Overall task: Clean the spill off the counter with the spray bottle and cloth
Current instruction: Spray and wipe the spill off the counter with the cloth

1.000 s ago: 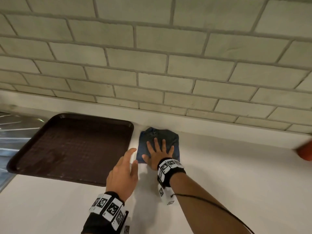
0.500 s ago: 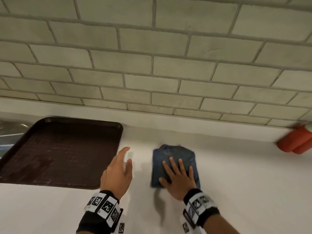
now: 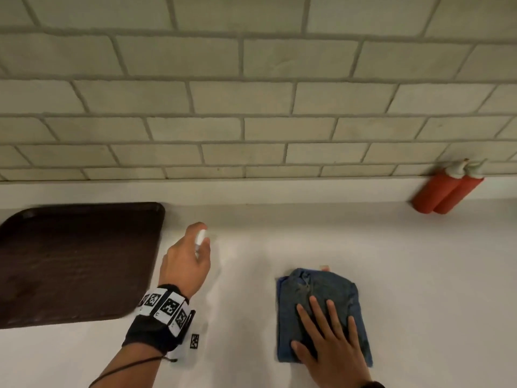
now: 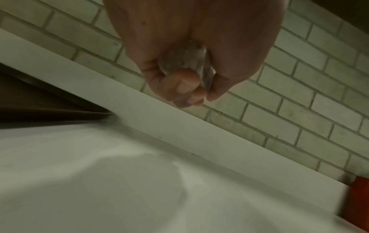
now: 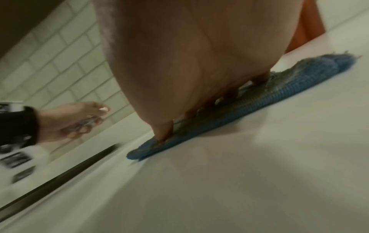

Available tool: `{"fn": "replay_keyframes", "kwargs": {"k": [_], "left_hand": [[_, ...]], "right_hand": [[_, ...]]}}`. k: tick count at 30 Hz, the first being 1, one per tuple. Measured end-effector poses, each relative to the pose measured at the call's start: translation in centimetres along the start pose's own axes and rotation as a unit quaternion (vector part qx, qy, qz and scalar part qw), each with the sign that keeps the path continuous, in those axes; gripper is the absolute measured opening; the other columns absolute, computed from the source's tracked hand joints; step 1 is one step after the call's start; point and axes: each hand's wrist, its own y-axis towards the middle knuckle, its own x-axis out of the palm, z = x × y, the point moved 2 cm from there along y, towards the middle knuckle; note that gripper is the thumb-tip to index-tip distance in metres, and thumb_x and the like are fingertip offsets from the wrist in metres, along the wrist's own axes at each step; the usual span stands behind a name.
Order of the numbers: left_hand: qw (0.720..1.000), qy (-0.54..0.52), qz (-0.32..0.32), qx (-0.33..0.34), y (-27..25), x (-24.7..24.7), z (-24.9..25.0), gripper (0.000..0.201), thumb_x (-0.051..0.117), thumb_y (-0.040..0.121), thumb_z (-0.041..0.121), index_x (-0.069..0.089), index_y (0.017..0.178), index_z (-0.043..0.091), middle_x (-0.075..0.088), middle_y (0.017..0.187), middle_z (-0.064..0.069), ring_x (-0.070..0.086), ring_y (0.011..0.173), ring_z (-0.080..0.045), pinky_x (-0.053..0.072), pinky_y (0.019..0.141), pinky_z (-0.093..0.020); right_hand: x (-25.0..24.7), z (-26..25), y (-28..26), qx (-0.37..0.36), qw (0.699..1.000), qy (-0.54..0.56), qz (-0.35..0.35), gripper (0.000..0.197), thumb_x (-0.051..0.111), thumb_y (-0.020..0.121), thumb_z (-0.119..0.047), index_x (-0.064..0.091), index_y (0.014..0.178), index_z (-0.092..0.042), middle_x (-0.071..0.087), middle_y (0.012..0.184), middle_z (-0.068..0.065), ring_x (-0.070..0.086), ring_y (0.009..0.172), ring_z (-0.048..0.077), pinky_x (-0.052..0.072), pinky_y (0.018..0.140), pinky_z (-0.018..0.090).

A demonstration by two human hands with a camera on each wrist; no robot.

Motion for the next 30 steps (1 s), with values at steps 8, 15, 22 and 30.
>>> {"fn": "replay_keyframes", "kwargs": {"k": [8,15,22,30], "left_hand": [[0.998,-0.011,-0.034,0.048,0.3,4.6,6.1,0.036,0.050,0.097,0.031,0.046,0.132,0.035,0.069,0.103,-0.015,0.064,0.093,-0.037,0.050,0.079,-0.037],[0.996,-0.008,-0.062,0.063,-2.5,9.5,10.7,0.036,0.050,0.097,0.033,0.045,0.132,0.037,0.067,0.097,-0.010,0.063,0.087,-0.032,0.044,0.075,-0.032],[0.996,-0.015,-0.070,0.057,-5.6,12.8,14.6,0.037,0.050,0.098,0.035,0.046,0.135,0.038,0.069,0.103,-0.009,0.063,0.097,-0.028,0.043,0.079,-0.031],[0.998,-0.001,-0.048,0.034,-8.6,14.2,17.5,0.038,0.050,0.097,0.036,0.045,0.134,0.039,0.063,0.091,0.000,0.055,0.080,-0.019,0.042,0.075,-0.030]], "right_hand": [[-4.5,12.1,2.1,0.107,0.993,0.060,0.001,0.077,0.003,0.082,-0.078,-0.019,0.148,-0.045,-0.029,0.155,-0.015,-0.023,0.146,0.021,-0.008,0.116,0.056],[-3.2,18.9,-3.8,0.139,0.987,0.081,0.008,0.085,-0.027,0.057,-0.085,-0.033,0.135,-0.051,-0.033,0.150,-0.017,-0.024,0.146,0.020,-0.008,0.117,0.055],[-3.4,22.7,-6.3,0.119,0.990,0.072,-0.022,0.091,-0.024,0.059,-0.086,-0.026,0.142,-0.049,-0.033,0.151,-0.018,-0.026,0.144,0.019,-0.010,0.116,0.055],[-7.9,23.0,6.0,0.080,0.995,0.047,-0.032,0.071,0.016,0.093,-0.068,-0.014,0.151,-0.039,-0.023,0.160,-0.005,-0.023,0.145,0.032,-0.008,0.111,0.067]]}}
